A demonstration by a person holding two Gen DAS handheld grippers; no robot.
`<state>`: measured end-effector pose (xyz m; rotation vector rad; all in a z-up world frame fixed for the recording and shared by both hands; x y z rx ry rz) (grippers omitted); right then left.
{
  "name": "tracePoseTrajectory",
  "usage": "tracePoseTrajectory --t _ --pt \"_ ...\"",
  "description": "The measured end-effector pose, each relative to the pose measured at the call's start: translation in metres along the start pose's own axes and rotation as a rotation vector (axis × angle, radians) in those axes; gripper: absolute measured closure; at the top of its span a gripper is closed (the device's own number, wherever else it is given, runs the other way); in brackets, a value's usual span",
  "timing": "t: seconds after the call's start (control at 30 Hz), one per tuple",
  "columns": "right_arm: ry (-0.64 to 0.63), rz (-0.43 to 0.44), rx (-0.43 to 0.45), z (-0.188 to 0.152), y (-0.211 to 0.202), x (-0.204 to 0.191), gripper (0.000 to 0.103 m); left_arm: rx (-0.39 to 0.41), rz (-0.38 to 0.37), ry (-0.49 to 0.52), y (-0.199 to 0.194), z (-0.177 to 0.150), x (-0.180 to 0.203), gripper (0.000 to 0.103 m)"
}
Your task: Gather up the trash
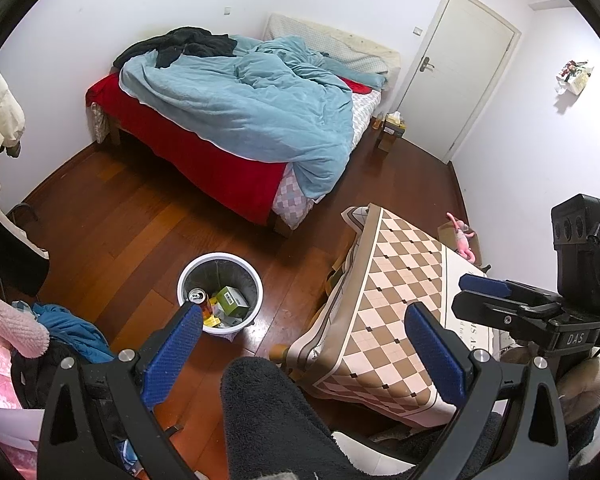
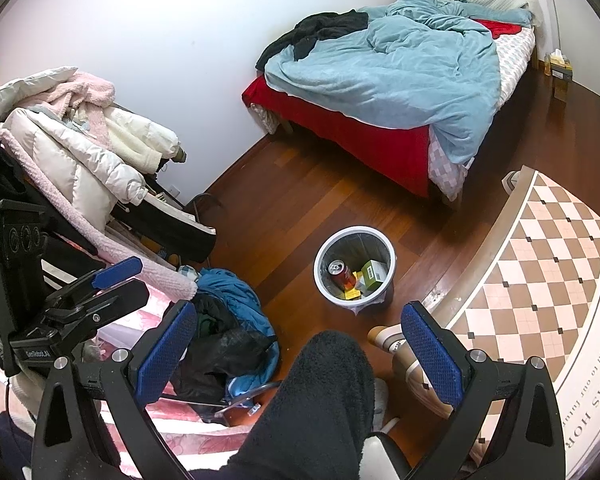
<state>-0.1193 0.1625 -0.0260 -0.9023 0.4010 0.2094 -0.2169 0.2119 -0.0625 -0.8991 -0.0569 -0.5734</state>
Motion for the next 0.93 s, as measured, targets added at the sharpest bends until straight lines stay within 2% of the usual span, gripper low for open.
tracePoseTrajectory --t 0.93 --pt "0.001 -0.002 -0.001 -0.0003 0.0017 -0.0006 0.0 0.004 -0.02 0.008 -0.0001 0.0066 0.0034 0.0"
Point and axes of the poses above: each gripper's, at about its wrist camera, not at the fingertips, and y roughly the way its jaws point, x to its right, z to its top, the point moved 10 cm from there along y, roughly the way its jaws point, and after that the axes turned 2 degrees about x, right-handed, at the moved point
